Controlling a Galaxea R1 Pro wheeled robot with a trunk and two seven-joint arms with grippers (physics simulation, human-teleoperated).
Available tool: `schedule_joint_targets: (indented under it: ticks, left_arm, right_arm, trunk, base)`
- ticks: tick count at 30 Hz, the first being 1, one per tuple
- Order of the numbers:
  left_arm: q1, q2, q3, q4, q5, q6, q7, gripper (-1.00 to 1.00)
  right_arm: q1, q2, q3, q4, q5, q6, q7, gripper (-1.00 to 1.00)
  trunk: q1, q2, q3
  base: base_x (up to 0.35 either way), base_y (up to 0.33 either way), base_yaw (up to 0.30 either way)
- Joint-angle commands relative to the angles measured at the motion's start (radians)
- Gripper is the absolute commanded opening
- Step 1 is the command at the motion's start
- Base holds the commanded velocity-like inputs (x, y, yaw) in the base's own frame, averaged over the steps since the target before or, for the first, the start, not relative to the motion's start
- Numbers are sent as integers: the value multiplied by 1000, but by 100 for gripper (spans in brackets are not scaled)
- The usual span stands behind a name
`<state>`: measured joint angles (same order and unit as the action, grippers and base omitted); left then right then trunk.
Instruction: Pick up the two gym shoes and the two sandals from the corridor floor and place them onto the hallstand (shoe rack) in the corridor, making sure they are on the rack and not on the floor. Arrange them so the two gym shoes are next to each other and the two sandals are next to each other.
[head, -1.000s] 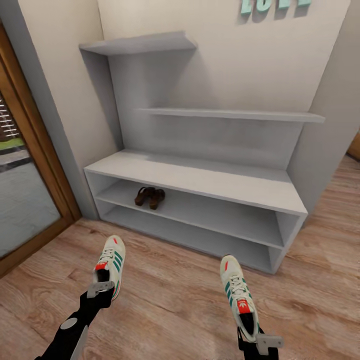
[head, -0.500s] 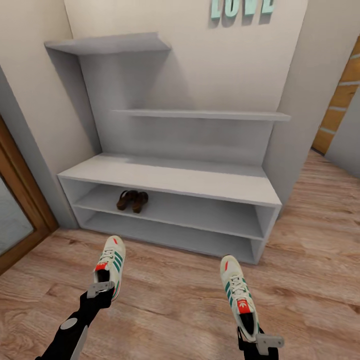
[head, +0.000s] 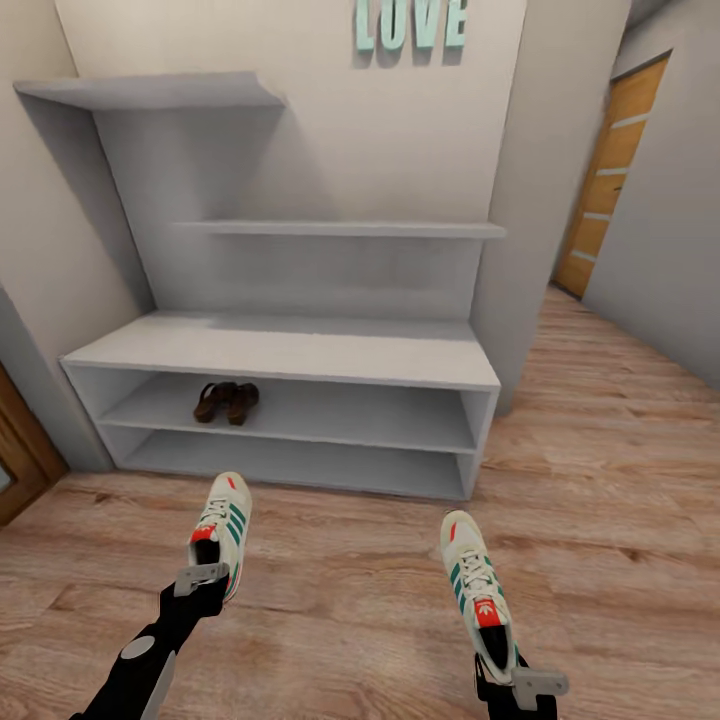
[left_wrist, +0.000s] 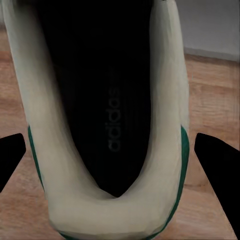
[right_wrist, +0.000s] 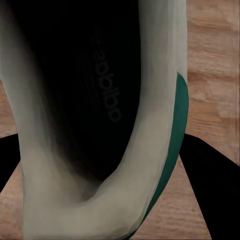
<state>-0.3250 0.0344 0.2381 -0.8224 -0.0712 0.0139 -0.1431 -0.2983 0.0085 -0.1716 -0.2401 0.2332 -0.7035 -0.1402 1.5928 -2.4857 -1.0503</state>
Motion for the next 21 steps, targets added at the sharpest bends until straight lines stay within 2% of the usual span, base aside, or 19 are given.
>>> schedule_joint_targets:
  ticks: [1,17,21]
  left_arm:
    - [0,-1,4,-1,-7,1,-7,-100]
    - [0,-1,3,-1,-8,1,-7,-100]
    - [0,-2,3,-1,-8,1,-7,-100]
  right_arm:
    - [-1,1,-5,1,11,-2,-6,-100]
    - [-1,1,-5,1,10,-2,-7,-100]
    - [-1,2,-5,-2,10,-3,-6,-100]
  trunk:
    - [0,0,0]
    - [0,0,5]
    - [0,0,5]
  base:
    - [-89,0,-265]
    - [-14,0,-265]
    - [70,-47,-122]
